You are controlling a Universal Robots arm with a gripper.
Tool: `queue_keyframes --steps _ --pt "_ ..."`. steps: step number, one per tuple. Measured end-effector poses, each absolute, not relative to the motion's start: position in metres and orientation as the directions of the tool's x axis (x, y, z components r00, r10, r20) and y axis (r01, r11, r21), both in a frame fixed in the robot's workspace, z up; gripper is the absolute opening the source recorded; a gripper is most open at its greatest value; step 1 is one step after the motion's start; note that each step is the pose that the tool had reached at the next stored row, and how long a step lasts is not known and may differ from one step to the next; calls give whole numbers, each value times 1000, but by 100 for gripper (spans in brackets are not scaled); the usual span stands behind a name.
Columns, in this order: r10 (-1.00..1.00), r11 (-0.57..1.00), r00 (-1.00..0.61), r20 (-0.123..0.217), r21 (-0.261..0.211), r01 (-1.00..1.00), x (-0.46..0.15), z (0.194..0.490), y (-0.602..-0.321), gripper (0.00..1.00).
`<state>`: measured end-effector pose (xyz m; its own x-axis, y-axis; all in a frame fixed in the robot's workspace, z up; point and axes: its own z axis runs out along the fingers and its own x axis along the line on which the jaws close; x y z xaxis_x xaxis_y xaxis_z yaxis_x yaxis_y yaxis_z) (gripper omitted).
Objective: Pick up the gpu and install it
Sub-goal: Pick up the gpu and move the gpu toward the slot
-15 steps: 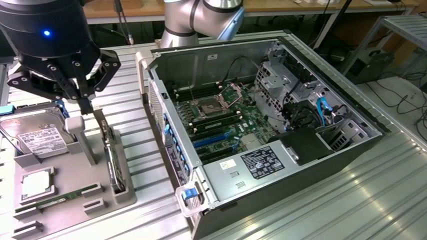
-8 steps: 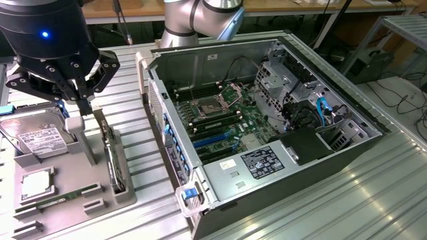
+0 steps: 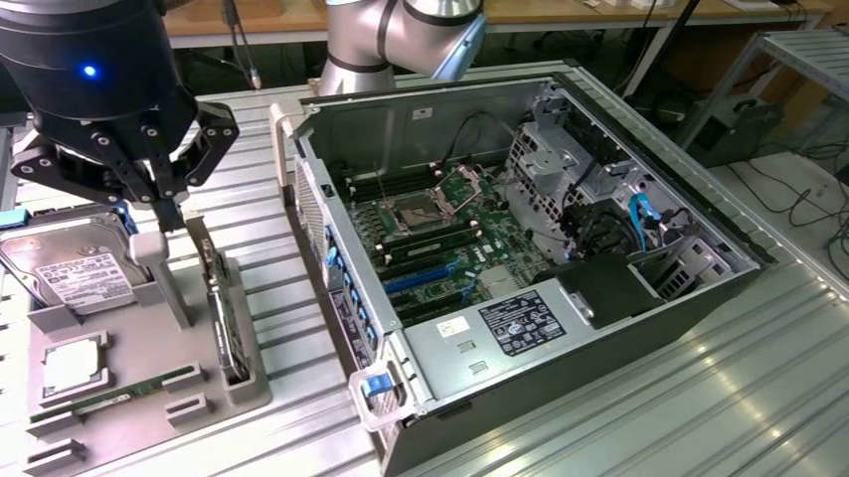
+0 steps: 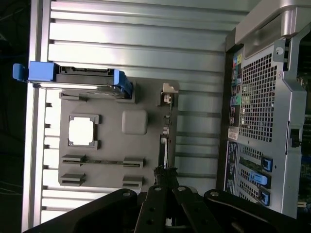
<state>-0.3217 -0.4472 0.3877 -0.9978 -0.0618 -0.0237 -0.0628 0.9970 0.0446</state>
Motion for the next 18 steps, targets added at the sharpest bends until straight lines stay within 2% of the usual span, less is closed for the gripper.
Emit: queue_keyframes --steps 10,12,13,15,16,17,18 --pt "-62 997 -998 -24 45 -63 -322 388 -449 11" --pt "-62 997 -998 -24 45 -63 -322 388 -449 24" --pt "-62 997 -998 -24 45 -63 -322 388 -449 24" --pt "-62 997 -998 -24 45 -63 -322 388 -449 36" --pt "-62 997 -998 -24 45 -63 -322 388 -449 36" --pt "-62 997 -998 -24 45 -63 -322 388 -449 42" --pt "-62 997 -998 -24 45 -63 -322 388 -449 42"
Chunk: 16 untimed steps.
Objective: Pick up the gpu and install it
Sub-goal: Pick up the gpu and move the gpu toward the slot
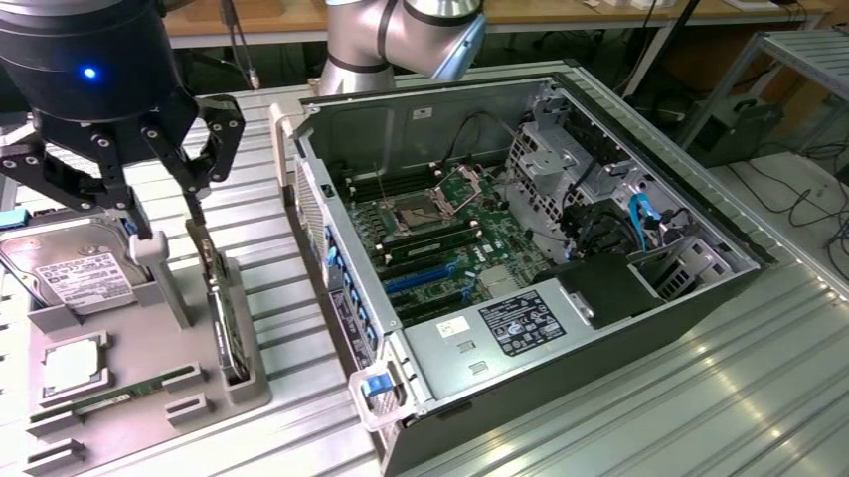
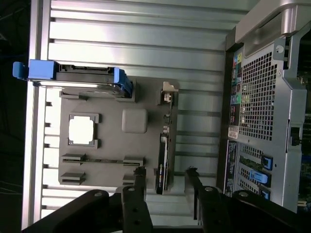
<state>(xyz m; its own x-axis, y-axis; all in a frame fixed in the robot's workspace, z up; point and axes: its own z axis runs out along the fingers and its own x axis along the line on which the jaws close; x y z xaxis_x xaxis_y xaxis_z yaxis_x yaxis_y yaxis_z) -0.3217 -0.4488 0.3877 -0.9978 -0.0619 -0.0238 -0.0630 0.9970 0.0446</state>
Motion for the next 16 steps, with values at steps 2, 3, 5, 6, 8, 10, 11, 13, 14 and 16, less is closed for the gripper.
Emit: queue_keyframes --steps 2,3,5,6,8,10,11,13,14,16 --pt "-62 997 -998 -24 44 -63 -322 388 -449 54" --pt "-62 997 -998 -24 43 -63 -322 386 -448 60" --pt "-59 997 -998 -24 43 -60 -322 381 -446 66" --pt "-54 998 -998 -24 43 -55 -322 379 -446 66" --pt "-48 998 -999 -24 43 -49 -322 375 -446 66" --pt "-47 998 -999 -24 43 -48 -322 372 -446 66" --pt "-46 998 -999 -24 43 -47 -322 369 -446 66" --pt "-46 998 -999 -24 43 -47 -321 366 -446 66" --pt "-46 998 -999 -24 43 -47 -321 364 -446 66" --pt "-46 998 -999 -24 43 -47 -320 359 -447 66"
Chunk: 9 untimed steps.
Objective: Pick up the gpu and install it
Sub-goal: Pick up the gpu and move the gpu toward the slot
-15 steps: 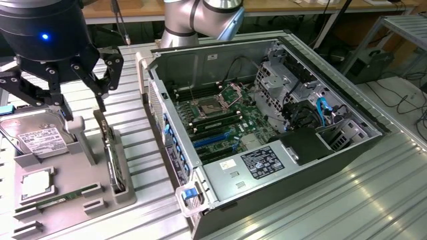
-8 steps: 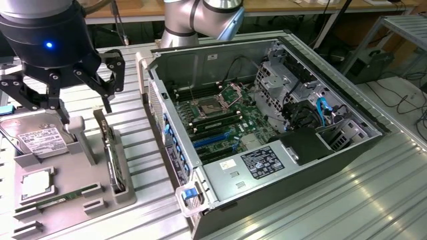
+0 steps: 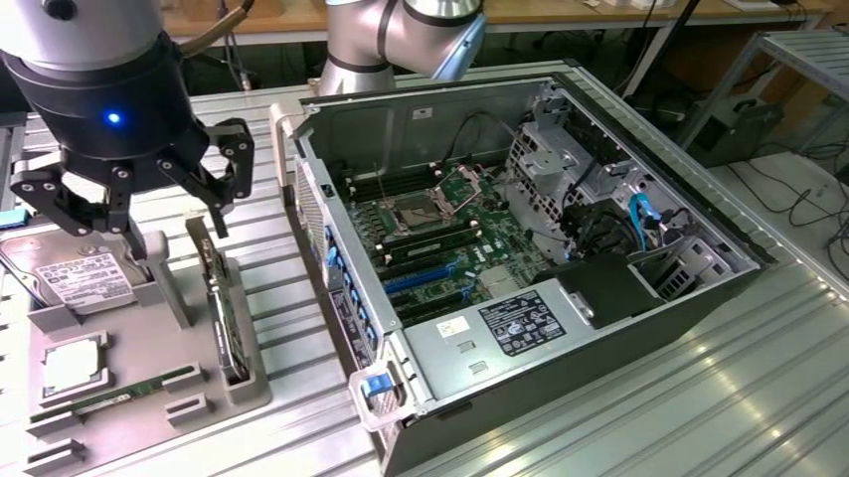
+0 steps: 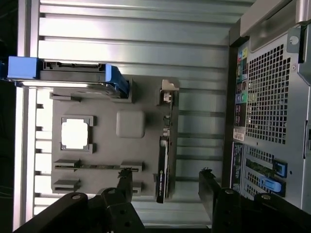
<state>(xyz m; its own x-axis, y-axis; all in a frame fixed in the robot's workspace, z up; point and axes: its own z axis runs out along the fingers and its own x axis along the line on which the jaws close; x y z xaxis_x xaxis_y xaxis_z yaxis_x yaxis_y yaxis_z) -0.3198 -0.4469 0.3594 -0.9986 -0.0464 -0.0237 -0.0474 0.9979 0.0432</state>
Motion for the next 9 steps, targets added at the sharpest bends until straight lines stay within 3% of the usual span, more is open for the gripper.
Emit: queue_keyframes --steps 9 --pt "-47 998 -999 -24 43 -48 -318 343 -454 66"
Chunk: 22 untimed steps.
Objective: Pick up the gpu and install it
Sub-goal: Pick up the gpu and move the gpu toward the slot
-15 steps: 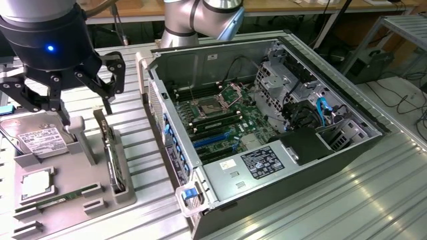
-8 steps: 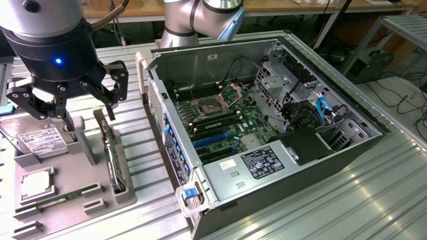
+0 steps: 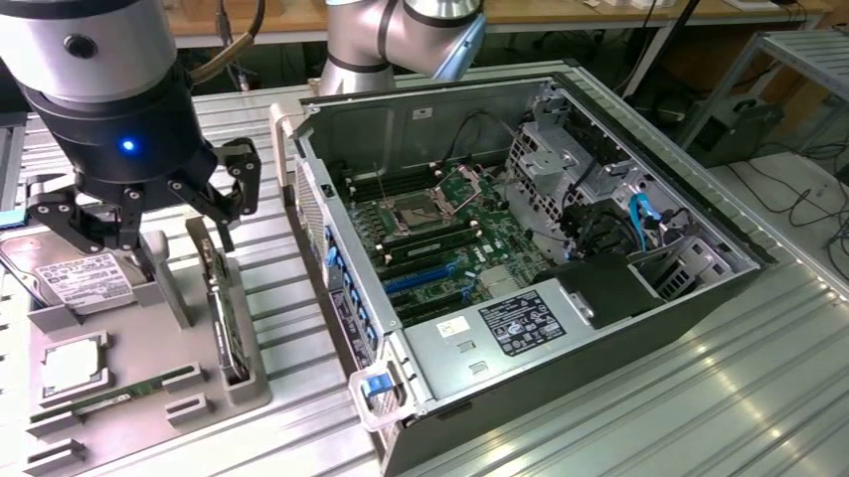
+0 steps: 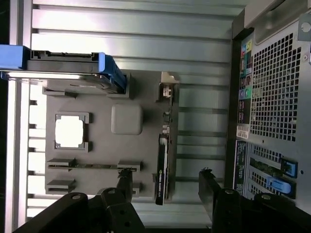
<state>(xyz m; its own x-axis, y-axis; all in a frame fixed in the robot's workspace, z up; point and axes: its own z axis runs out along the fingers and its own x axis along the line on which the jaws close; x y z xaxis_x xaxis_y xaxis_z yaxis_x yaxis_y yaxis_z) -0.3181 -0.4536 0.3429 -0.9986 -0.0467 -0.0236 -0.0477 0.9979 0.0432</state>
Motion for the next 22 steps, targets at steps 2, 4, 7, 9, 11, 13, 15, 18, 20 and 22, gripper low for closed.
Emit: queue_keyframes --steps 2,4,7,9,11,13,15,18,20,22 --pt "-47 998 -999 -24 43 -48 -318 339 -454 66" --pt "-47 998 -999 -24 43 -48 -318 336 -454 66" --pt "-47 998 -999 -24 43 -48 -318 330 -454 66" --pt "-47 998 -999 -24 43 -48 -318 326 -454 66" --pt "-47 998 -999 -24 43 -48 -317 322 -454 66" --pt "-47 998 -999 -24 43 -48 -317 319 -454 66" --pt "-47 998 -999 -24 43 -48 -317 315 -454 66" --pt "-47 998 -999 -24 43 -48 -317 309 -454 66" --pt "-47 998 -999 -24 43 -48 -317 305 -455 66" --pt "-47 998 -999 -24 43 -48 -317 301 -455 66"
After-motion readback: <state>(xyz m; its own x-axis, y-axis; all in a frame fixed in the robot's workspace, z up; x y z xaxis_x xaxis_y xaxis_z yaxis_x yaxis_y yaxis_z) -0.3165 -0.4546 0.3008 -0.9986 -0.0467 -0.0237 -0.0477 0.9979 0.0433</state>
